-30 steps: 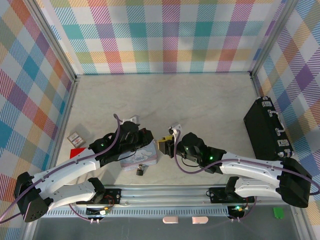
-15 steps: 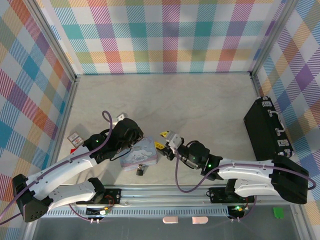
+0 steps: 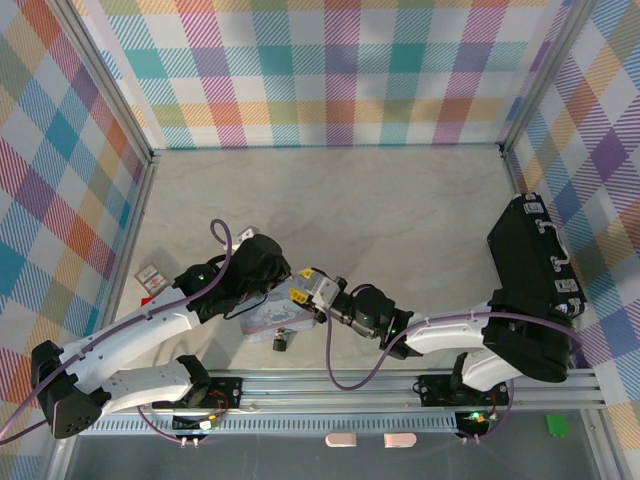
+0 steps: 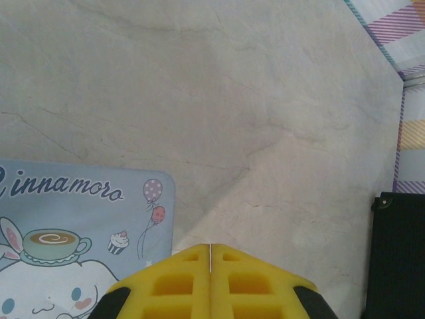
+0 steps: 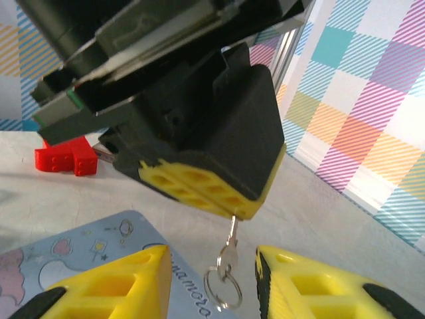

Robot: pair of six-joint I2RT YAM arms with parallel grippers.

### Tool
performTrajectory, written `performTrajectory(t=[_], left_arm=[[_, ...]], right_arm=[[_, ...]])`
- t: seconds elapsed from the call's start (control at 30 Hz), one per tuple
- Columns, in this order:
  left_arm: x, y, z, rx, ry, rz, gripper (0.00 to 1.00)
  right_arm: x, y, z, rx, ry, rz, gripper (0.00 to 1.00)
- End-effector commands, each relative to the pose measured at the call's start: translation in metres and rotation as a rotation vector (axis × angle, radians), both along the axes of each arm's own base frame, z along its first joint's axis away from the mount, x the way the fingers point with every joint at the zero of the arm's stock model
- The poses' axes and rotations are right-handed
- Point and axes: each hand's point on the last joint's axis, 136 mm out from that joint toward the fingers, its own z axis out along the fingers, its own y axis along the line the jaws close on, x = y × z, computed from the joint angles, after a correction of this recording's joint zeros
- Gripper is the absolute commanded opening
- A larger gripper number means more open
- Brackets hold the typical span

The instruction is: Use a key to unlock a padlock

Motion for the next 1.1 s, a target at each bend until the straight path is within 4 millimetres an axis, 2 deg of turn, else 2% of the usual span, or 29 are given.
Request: performTrajectory(t=[0.0,0.37,0.53,1.07], left_arm=[[-0.002,-0.012,0.013,-0.053,-0.021,-0.026,0.00],[-0.002,-0.014,0.011,-0.057,-0.016,-0.028,0.00],[-0.002,-0.014,0.012,-0.057,-0.017,-0.030,0.00],[-0.002,-0.010,0.015,-0.043,-0.029,-0.024,0.00]], right_arm=[[0.005,0.005,0.026,0.084,-0.045,-0.033,0.38],[0.021,0.010,0.009,0.076,-0.035,-0.115,0.34],[0.023,0.011,0.005,0.074,-0.021,-0.127,0.29],[0.031,0.008,-0.007,0.040,-0.020,-0.182,0.23]])
